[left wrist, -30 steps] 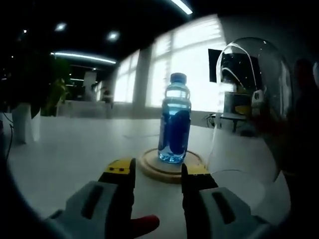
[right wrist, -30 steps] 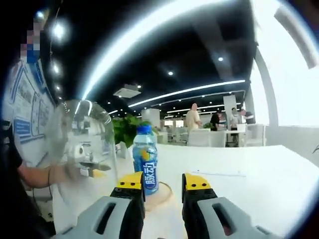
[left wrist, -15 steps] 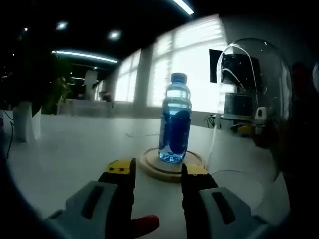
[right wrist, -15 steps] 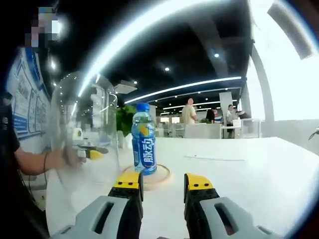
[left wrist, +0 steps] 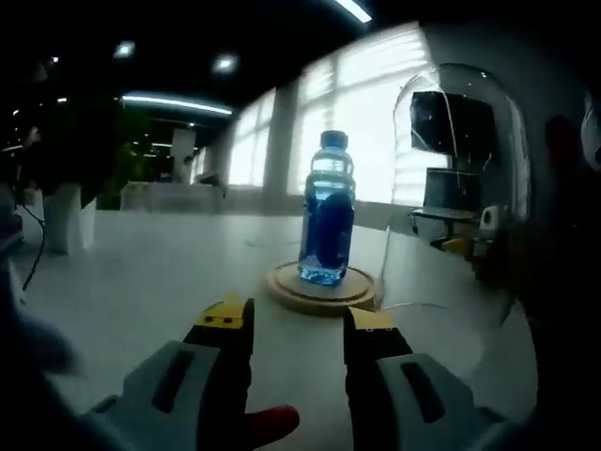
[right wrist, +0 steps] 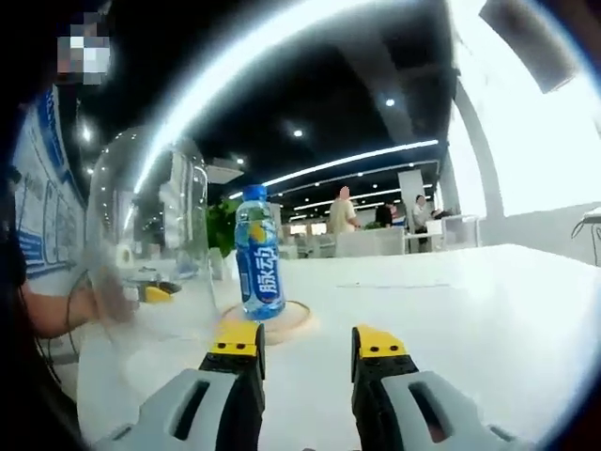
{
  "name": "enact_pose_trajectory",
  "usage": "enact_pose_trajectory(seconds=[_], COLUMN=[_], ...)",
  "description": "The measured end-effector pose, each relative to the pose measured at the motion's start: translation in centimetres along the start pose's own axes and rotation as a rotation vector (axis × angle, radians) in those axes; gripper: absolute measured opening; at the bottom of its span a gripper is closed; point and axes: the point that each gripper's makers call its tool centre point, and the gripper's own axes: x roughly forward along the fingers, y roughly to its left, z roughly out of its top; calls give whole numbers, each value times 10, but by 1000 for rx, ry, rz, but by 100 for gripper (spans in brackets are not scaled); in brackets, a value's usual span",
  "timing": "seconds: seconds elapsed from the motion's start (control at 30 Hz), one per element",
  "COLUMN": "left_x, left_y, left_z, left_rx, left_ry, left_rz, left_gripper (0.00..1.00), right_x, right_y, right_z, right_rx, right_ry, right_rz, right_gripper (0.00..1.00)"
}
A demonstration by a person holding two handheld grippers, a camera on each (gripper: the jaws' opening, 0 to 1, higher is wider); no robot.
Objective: Open the cover put in the Mizone put the cover back on
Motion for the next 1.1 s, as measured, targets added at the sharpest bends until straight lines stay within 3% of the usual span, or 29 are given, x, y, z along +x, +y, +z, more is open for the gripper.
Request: enact_pose_trajectory(seconds=[1.1], left_x=[0], left_y=[5], left_z=[-6], left_rx=[-32], left_ry=[5], left_rz=[16], left_gripper=[32], right_x=[-2], right_y=[4], right_z=[-19], right_rx=[-41], right_ry=[85], right_rz=[4], right_gripper=[29])
